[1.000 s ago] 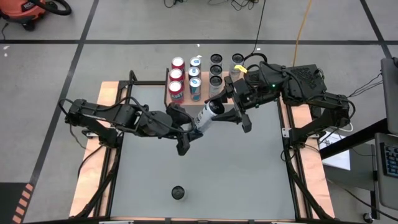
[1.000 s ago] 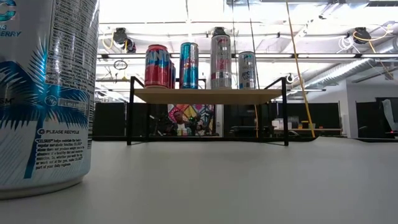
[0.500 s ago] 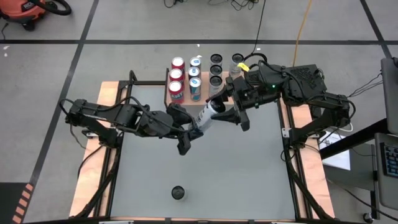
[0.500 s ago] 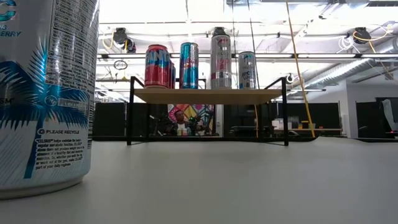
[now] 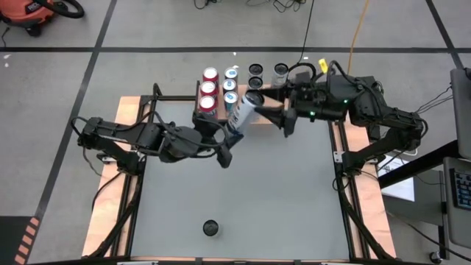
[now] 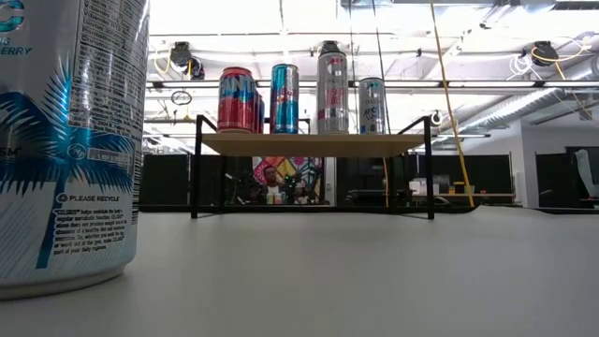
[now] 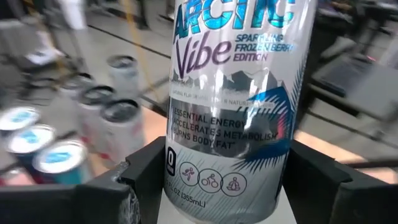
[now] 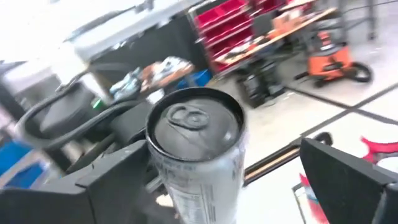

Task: Place canned beverage on shelf
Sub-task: Put the top white-blue soda can on the shelf aligned with the other white-blue soda can

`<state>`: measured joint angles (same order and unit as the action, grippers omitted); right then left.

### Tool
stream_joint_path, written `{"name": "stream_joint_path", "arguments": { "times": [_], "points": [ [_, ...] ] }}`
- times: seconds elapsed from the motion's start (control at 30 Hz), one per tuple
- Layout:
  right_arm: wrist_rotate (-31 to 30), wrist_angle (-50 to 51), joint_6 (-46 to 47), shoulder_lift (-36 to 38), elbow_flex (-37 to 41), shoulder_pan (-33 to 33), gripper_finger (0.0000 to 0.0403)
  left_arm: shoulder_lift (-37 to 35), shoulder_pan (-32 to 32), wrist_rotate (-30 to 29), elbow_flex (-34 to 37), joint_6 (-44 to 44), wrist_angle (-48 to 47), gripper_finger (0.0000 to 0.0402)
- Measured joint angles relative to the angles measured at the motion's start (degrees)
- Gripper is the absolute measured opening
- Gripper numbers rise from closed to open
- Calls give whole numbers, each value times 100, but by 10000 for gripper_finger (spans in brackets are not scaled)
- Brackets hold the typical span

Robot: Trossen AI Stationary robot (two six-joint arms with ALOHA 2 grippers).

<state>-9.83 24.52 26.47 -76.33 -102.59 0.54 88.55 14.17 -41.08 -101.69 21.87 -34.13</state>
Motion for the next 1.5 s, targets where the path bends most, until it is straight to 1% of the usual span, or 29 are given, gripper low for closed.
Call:
{"name": "stream_joint_path", "arguments": {
  "times": [0.13,0.23,0.33,0.6,0.77,0.93,1.17,1.23,1.3,1.37,1.5],
  "points": [
    [-490,-311,136,-97,0,-31,384,-2,-39,-635,-1,-319,278,254],
    [-586,-700,136,-234,0,-29,384,-7,-129,-908,-9,-610,473,254],
    [-801,-981,107,-373,2,-29,384,0,-252,-913,-11,-780,640,254],
    [-843,-1810,-447,-651,7,13,384,52,-452,-913,-13,-781,643,253],
    [-848,-1990,-364,-729,7,134,381,104,-445,-909,-15,-888,620,253],
    [-843,-1946,-178,-724,7,214,346,153,-442,-912,-15,-888,641,253],
    [-827,-1766,-257,-722,7,209,284,162,-442,-950,-15,-871,680,253],
    [-811,-1716,-447,-722,7,209,272,162,-442,-955,-15,-868,667,253],
    [-844,-1664,-691,-722,7,183,266,162,-442,-957,-15,-868,667,253],
    [-1018,-1662,-882,-722,7,126,266,162,-442,-998,-15,-869,662,253],
    [-1269,-1653,-1214,-722,7,50,280,162,-446,-1064,-15,-866,673,253]
  ]
}}
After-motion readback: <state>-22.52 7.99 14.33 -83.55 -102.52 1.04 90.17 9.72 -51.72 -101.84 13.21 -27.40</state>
